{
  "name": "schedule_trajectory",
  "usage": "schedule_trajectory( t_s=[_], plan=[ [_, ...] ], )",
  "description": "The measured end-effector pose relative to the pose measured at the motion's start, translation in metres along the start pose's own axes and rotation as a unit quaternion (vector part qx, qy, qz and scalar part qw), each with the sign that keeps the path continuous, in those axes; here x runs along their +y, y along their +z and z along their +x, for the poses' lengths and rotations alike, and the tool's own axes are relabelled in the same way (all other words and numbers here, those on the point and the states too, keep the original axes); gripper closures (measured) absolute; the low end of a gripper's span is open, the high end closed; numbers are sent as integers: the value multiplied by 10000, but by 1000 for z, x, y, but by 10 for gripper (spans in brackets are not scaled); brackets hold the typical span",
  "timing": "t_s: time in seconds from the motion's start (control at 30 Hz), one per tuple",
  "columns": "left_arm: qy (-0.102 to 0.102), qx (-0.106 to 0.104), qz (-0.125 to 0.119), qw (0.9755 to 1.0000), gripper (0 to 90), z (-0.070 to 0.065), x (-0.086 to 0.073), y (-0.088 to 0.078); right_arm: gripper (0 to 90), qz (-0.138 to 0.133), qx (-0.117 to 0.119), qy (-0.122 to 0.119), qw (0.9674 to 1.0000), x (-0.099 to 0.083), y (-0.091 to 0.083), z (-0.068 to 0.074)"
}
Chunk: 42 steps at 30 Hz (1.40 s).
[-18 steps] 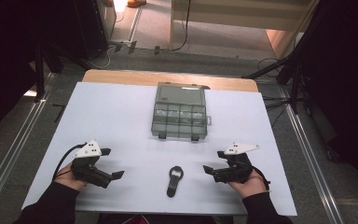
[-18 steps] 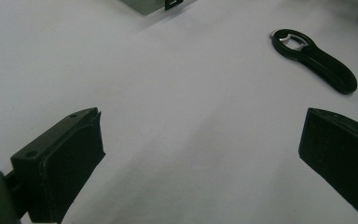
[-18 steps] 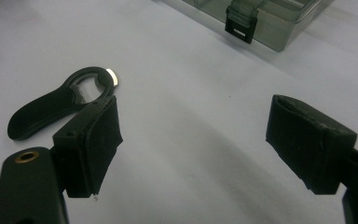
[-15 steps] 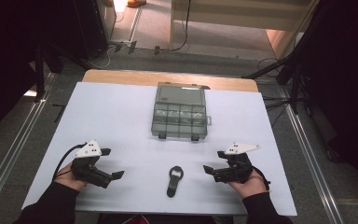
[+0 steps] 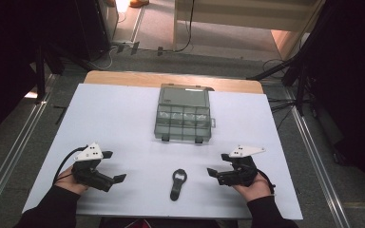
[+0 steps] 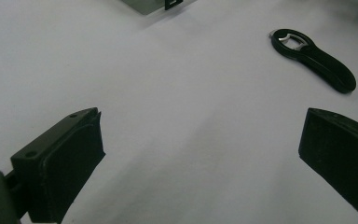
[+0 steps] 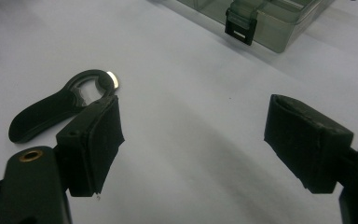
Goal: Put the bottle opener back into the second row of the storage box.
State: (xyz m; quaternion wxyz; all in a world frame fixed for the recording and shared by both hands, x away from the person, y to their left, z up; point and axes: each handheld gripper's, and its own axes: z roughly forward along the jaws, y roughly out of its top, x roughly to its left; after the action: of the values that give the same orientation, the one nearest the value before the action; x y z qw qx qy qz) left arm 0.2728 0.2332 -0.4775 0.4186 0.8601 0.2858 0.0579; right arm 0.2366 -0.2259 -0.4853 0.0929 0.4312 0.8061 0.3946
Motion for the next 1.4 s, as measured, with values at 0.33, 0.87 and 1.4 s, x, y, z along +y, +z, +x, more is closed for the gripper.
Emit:
schedule_trajectory(
  t_s=[0.33,0.87,1.4],
  plan=[
    [-12,5,-25,10000,0,0,0,-1,204,26,7,53,10000,0,0,-1],
    [-12,0,-22,10000,0,0,0,-1,206,25,34,104,9999,-2,2,-1],
    [-24,7,-27,10000,0,0,0,0,200,19,50,153,9999,5,9,5]
  ],
)
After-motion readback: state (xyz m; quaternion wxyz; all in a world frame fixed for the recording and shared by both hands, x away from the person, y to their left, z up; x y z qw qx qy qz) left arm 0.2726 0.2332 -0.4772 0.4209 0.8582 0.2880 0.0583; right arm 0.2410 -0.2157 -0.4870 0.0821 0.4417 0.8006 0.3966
